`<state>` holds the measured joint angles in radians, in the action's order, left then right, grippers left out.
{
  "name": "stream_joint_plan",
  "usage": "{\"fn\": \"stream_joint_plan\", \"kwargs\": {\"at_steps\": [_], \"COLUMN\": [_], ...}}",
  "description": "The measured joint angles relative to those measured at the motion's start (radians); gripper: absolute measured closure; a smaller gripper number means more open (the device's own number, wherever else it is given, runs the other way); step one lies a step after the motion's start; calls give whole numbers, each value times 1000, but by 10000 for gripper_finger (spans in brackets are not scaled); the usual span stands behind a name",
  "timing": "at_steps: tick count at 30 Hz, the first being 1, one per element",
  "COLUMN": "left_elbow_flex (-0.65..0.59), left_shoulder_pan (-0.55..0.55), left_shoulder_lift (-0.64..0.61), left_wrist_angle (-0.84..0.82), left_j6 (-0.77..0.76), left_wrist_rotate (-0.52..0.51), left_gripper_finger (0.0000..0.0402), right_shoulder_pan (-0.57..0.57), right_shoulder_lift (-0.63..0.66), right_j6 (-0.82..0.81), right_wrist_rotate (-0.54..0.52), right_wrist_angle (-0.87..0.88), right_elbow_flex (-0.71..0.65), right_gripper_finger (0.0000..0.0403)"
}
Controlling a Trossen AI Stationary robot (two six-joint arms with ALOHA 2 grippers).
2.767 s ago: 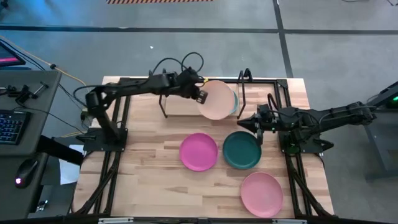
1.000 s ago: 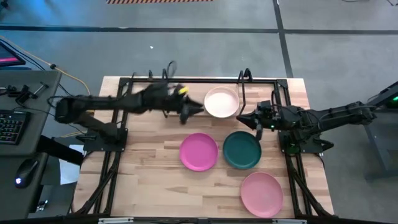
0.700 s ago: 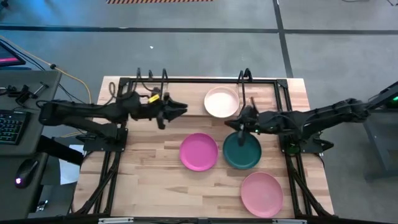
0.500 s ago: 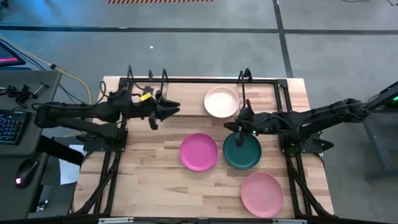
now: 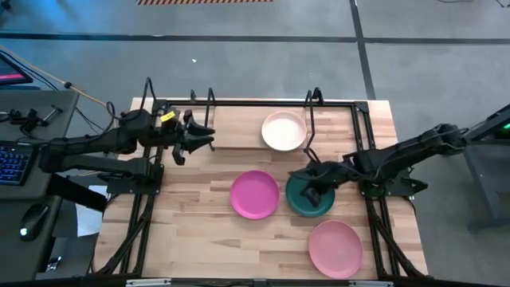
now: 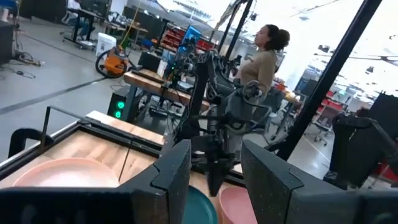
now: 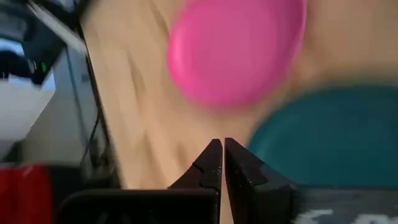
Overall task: Place and stack plates onto a shelf
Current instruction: Put the dark green plate on the shelf
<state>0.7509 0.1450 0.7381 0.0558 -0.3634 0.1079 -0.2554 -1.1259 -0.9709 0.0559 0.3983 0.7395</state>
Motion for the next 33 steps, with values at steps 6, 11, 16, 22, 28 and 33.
{"fn": "stream_joint_plan", "kwargs": {"at_steps": [6,11,16,22,28,33], "left_elbow_flex": [0,0,0,0,0,1], "left_shoulder_pan": [0,0,0,0,0,0], "left_shoulder_lift": [-8,-3,-3,-3,0,1], "left_wrist_angle": [-27,-30,-30,-30,-30,-30], "left_j6": [2,-1,-2,-17,-52,-53], "left_wrist_rotate": [6,6,-26,-36,-38,-40], "left_gripper_finger": [271,271,271,271,271,271], "right_shoulder_pan": [-60,-95,-113,-114,-114,-114], "right_shoulder_lift": [0,6,48,138,158,148], "right_j6": [-238,-319,-411,-555,-656,-720], "right_wrist_rotate": [164,128,105,-10,-63,-149], "right_wrist_angle": [256,466,449,325,313,212], "right_elbow_flex": [0,-29,-129,-263,-336,-357], "right_gripper_finger": [402,387,319,237,222,222]}}
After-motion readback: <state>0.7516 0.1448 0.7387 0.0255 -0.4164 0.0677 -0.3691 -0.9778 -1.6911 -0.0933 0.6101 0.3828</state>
